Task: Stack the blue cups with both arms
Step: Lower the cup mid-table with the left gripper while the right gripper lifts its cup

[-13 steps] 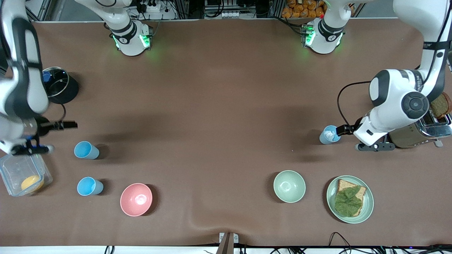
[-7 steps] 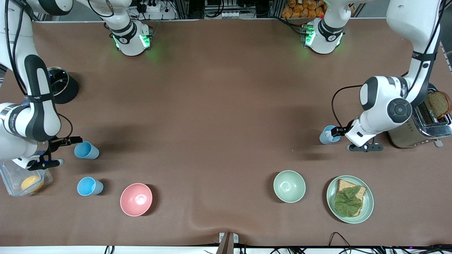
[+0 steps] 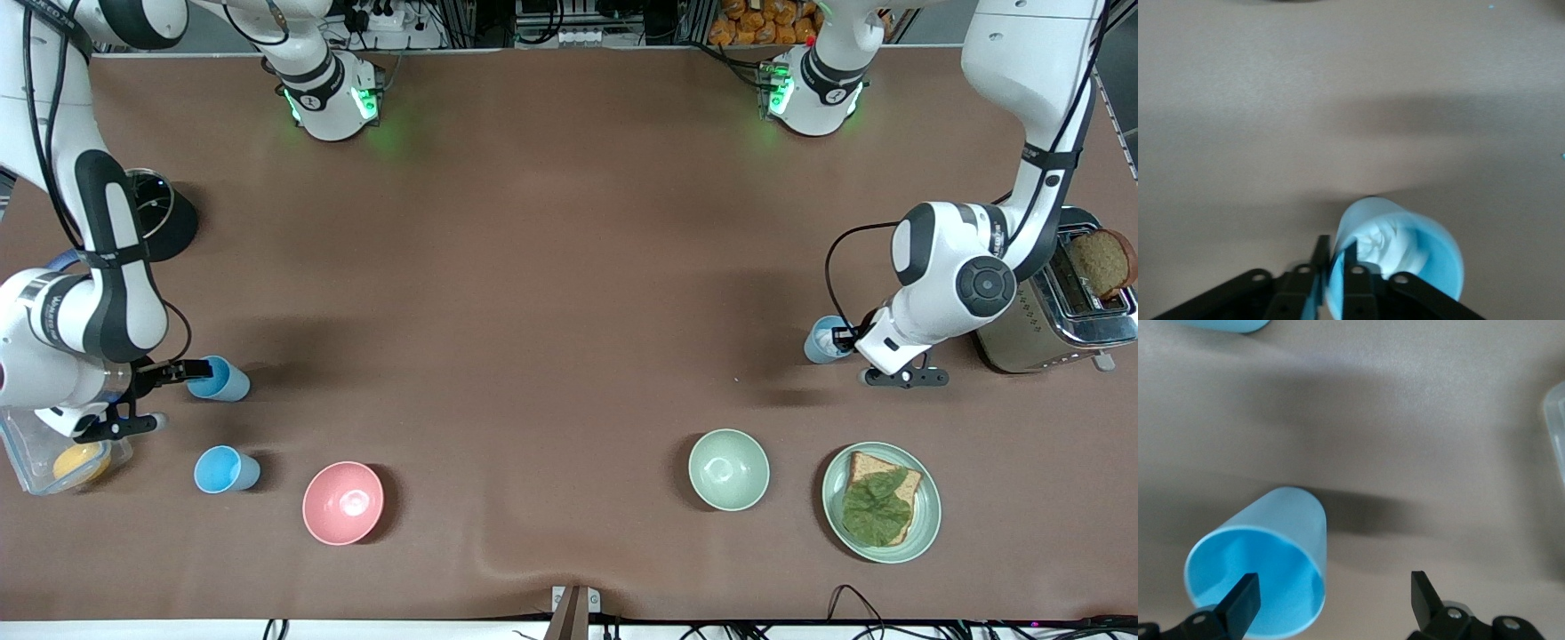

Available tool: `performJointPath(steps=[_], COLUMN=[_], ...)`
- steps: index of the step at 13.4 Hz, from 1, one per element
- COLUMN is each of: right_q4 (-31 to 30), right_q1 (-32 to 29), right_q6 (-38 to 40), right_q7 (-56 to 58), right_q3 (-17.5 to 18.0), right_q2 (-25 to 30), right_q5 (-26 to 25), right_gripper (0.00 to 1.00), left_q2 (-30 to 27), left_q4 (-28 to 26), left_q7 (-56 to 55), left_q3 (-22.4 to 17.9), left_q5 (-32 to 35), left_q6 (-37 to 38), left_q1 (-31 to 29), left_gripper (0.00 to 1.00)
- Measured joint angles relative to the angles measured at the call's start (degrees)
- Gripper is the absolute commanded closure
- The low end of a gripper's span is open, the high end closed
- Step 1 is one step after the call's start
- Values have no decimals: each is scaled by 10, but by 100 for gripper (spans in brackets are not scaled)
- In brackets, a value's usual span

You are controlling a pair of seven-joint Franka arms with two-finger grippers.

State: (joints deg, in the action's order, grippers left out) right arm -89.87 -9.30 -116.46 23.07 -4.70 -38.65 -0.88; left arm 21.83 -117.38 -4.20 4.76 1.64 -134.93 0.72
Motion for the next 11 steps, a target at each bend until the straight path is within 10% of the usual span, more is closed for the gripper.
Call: performJointPath(steps=[2, 8, 11], right_q4=[0, 9, 22], right_q1=[0, 2, 20], right_q6=[-11, -7, 30], right_q7=[18, 62, 115], right_q3=[0, 1, 4], right_q2=[-16, -26, -7], right_q5=[1, 23, 23], right_gripper=[100, 100, 100], left_q2=[-2, -13, 24], left_q4=[3, 20, 61], left_q7=[-2, -228, -400], left_q3=[30, 203, 223], left_q5=[0, -5, -1], left_q6=[2, 10, 6], left_q1=[-1, 19, 131], left_gripper=[100, 100, 100])
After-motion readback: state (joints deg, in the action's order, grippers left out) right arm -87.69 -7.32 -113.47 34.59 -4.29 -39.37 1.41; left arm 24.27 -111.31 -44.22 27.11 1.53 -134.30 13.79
